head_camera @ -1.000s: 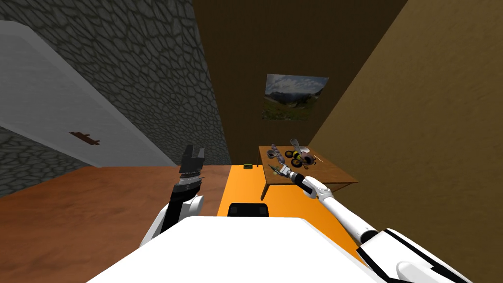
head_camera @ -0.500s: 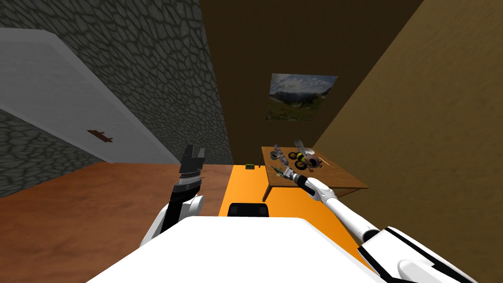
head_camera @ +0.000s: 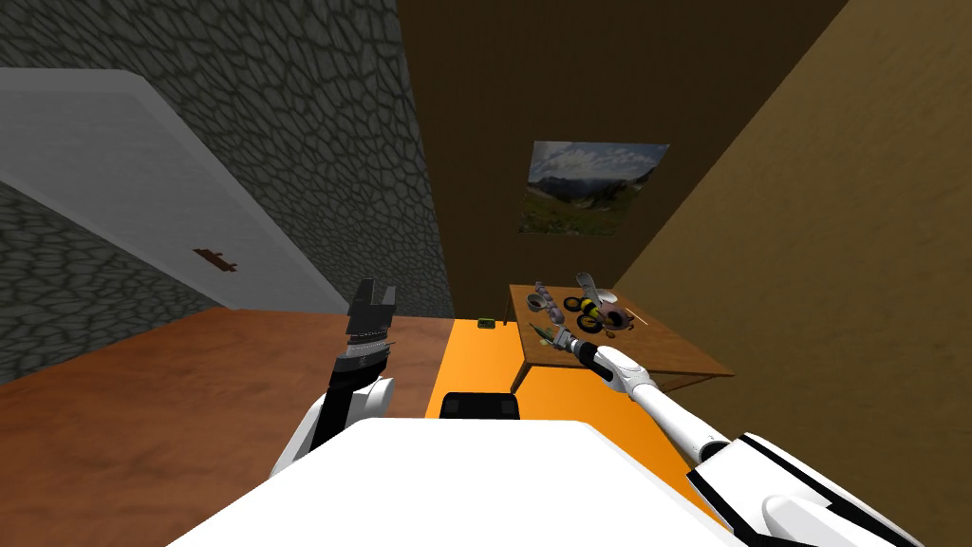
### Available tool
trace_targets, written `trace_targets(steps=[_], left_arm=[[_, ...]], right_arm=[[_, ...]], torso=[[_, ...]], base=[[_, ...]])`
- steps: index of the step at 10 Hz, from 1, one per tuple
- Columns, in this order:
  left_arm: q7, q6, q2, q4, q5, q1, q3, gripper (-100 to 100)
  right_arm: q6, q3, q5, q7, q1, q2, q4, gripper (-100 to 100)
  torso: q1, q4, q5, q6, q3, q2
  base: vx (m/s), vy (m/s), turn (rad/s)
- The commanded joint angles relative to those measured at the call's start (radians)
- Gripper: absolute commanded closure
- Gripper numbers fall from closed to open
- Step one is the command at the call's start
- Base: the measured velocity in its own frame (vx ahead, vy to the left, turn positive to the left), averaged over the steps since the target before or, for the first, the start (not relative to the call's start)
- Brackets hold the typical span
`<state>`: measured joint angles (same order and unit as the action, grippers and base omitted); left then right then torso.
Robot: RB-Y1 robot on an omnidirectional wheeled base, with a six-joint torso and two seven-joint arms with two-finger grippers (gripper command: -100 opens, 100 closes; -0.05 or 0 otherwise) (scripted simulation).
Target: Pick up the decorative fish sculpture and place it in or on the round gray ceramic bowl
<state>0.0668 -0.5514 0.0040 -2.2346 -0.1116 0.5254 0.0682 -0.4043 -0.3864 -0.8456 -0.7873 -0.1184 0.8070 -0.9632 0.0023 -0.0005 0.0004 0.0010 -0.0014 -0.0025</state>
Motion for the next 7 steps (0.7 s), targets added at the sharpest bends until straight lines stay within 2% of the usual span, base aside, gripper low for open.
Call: trace_targets(steps=[1,3,4,5,6,7], left_arm=[[0.000,0.000,0.000,0.000,0.000,0.000,0.000,0],[0.000,0.000,0.000,0.000,0.000,0.000,0.000,0],[0.000,0.000,0.000,0.000,0.000,0.000,0.000,0],[0.000,0.000,0.000,0.000,0.000,0.000,0.000,0],[0.000,0.000,0.000,0.000,0.000,0.000,0.000,0],[0.000,0.000,0.000,0.000,0.000,0.000,0.000,0]], right_arm=[[0.016,-0.006,-0.038,-0.026,0.007,0.000,0.037,-100],[0.029,-0.017,-0.071,-0.047,0.019,-0.011,0.076,-100],[0.029,-0.017,-0.071,-0.047,0.019,-0.011,0.076,-100],[0.038,-0.022,-0.069,-0.030,0.025,0.000,0.052,-100],[0.037,-0.022,-0.069,-0.033,0.025,-0.002,0.055,0],[0.058,-0.021,-0.073,-0.049,0.027,-0.032,0.059,-100]], torso=[[0.000,0.000,0.000,0.000,0.000,0.000],[0.001,0.000,0.000,0.000,0.000,0.000],[0.001,0.000,0.000,0.000,-0.001,-0.001],[-0.001,0.000,0.000,0.000,0.000,-0.001],[-0.002,0.000,0.000,0.000,0.001,0.001],[-0.002,0.000,0.000,0.000,0.001,0.002]], base=[[0.034,0.042,0.087],[0.051,0.046,0.111],[0.046,0.021,0.018],[0.015,0.006,-0.006],[0.000,0.000,0.000],[0.039,-0.025,0.031]])
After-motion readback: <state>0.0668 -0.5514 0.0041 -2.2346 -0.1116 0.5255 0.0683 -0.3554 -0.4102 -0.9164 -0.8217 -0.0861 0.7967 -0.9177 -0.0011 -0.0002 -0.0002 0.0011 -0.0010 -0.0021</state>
